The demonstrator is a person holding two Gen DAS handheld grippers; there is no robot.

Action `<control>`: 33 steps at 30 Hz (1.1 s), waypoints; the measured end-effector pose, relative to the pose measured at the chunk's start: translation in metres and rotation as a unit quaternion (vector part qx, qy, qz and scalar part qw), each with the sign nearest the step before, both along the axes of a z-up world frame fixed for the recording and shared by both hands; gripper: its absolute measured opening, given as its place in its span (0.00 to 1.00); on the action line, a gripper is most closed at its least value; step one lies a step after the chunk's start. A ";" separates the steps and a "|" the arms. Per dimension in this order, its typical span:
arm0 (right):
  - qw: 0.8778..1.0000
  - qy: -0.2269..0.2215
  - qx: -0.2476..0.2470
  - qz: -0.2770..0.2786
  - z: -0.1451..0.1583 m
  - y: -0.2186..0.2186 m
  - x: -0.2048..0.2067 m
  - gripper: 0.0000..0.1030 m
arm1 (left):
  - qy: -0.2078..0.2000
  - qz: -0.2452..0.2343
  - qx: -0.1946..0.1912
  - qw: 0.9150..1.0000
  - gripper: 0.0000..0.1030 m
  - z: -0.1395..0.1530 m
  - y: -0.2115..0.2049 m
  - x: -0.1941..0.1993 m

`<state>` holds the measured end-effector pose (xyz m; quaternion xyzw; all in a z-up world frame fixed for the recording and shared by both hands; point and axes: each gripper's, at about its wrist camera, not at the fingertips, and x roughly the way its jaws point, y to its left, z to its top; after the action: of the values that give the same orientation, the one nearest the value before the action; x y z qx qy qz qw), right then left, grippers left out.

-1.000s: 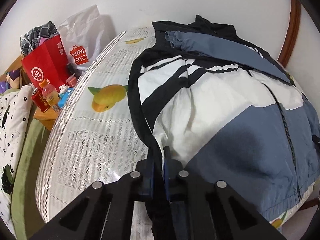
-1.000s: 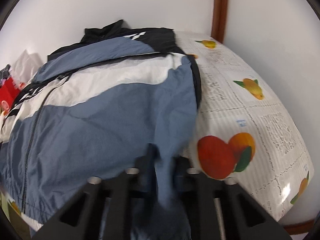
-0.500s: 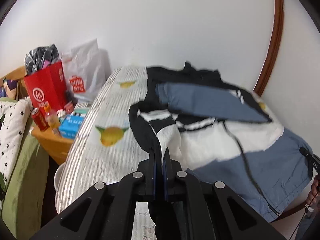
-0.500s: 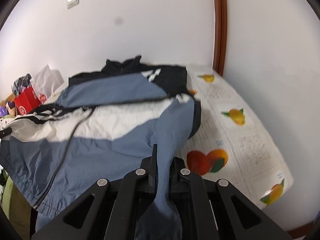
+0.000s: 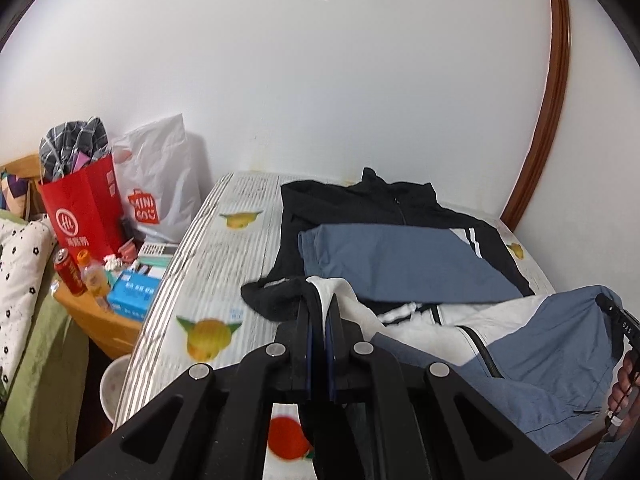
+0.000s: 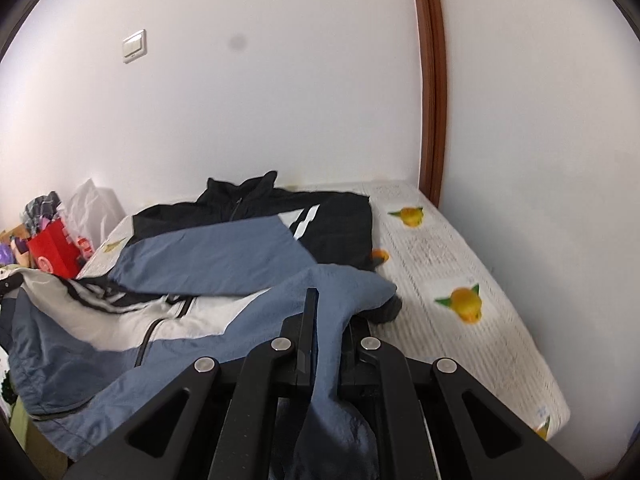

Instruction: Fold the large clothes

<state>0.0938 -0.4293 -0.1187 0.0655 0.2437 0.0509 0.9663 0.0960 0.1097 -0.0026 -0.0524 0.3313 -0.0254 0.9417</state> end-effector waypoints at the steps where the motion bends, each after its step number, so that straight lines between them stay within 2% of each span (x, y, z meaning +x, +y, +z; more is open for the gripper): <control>1: 1.000 -0.001 0.000 -0.001 0.003 0.000 0.006 0.05 | 0.000 -0.001 0.001 1.000 0.05 0.002 -0.003 0.005; 10: 1.000 0.007 0.025 -0.006 0.015 -0.007 0.075 0.05 | -0.012 -0.002 0.022 1.000 0.05 0.010 -0.024 0.071; 16: 1.000 0.016 0.027 -0.004 0.011 0.001 0.130 0.06 | -0.003 0.002 0.036 0.999 0.05 0.001 -0.034 0.122; 23: 0.999 0.040 0.030 -0.002 -0.009 0.009 0.190 0.06 | 0.022 0.014 0.048 0.998 0.06 -0.023 -0.035 0.172; 33: 0.997 0.080 0.015 -0.007 -0.049 0.018 0.248 0.07 | 0.098 0.037 0.046 0.993 0.07 -0.080 -0.020 0.211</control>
<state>0.3416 -0.4110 -0.1674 0.0854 0.3185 0.0426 0.9431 0.3073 0.0898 -0.0830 -0.0235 0.4204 0.0302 0.9065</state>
